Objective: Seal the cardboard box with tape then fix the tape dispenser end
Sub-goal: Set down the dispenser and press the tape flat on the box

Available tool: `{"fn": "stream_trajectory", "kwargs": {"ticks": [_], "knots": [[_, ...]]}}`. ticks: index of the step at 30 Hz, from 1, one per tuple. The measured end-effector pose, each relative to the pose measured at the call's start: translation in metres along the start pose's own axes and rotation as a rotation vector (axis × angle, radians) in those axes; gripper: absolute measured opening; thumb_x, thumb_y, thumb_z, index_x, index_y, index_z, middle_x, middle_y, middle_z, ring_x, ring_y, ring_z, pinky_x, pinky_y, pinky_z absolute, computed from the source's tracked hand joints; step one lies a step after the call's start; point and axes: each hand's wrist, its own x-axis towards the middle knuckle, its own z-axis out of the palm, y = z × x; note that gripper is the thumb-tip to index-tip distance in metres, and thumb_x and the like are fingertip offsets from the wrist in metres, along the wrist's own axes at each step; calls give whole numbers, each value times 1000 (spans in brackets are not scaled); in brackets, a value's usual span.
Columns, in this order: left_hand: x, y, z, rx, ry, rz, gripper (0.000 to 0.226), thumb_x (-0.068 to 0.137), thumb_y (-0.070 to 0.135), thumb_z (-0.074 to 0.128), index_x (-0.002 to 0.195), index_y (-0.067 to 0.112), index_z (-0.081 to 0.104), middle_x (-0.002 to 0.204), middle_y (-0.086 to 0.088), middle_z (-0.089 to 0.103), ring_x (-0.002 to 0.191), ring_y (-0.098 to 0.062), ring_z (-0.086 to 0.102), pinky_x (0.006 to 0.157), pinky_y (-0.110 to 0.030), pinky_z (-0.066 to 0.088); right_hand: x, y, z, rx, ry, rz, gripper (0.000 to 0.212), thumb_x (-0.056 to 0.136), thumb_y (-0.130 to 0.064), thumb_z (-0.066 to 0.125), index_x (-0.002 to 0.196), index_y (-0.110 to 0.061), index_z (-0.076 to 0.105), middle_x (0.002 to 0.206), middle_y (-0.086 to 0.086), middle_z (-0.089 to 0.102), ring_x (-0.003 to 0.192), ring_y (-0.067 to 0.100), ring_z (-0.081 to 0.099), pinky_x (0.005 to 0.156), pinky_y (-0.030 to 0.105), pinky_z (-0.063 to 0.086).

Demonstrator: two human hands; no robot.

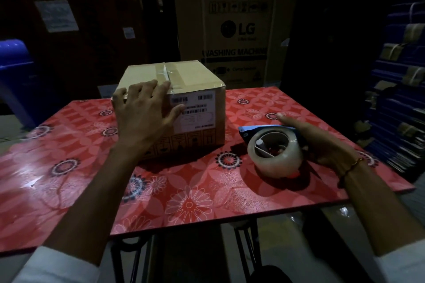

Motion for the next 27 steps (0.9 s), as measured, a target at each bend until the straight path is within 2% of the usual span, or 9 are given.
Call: {"fn": "stream_trajectory", "kwargs": {"ticks": [2,6,13,15,17,20,22,24,27], "knots": [[0,1,0,7,0,0,77,83,75,31,141,27,45,146,-6,50,132,-32,43,103,-52,27,1,-4,-1,-36,-44,-17,51,79,-44,72,107,-2,71,98,14,76,81,22,73,74,33,57],[0,1,-1,1,-3,-2,76,84,75,31,141,27,45,145,-7,50,132,-32,42,104,-54,28,8,-5,2,-185,14,-121,23,90,-19,67,96,2,73,89,18,74,71,20,71,60,25,58],[-2,-1,-3,18,-46,8,85,78,78,44,145,27,38,149,-7,45,136,-32,38,107,-54,24,28,17,11,-445,56,-384,21,95,-15,62,77,-13,74,67,0,71,56,5,63,51,16,48],[-3,-2,-5,26,-65,19,89,76,79,48,147,27,35,152,-7,43,138,-31,36,108,-53,23,31,18,10,-519,69,-419,19,94,-19,63,80,-15,76,72,1,73,64,12,66,55,20,49],[-3,-4,-8,13,-84,35,91,75,80,48,149,28,34,154,-6,40,140,-30,35,109,-51,22,35,15,9,-720,133,-481,14,92,-23,66,93,-14,78,90,4,77,83,20,70,69,29,51],[0,-10,-18,-93,-150,27,91,76,82,40,150,30,35,159,-5,34,143,-29,32,112,-48,20,33,2,21,-978,291,-732,29,89,-31,70,109,-12,74,109,6,72,101,19,63,86,34,47],[3,-19,-26,-187,-166,21,81,82,76,41,146,28,43,159,-6,34,142,-30,34,112,-49,24,26,-11,40,-1014,354,-919,34,89,-40,66,109,-13,73,110,8,71,104,26,61,88,41,48],[6,-29,-30,-209,-135,7,68,88,68,45,141,25,52,156,-8,39,140,-32,38,110,-51,29,21,-26,63,-994,392,-1047,36,90,-42,61,109,-14,72,110,9,68,106,27,58,87,37,45],[7,-40,-25,-147,-114,-9,66,88,68,35,137,28,56,146,-8,53,134,-30,45,110,-52,29,18,-48,105,-971,356,-1171,42,92,-44,55,115,-12,69,117,10,65,114,28,54,88,33,42]]}}
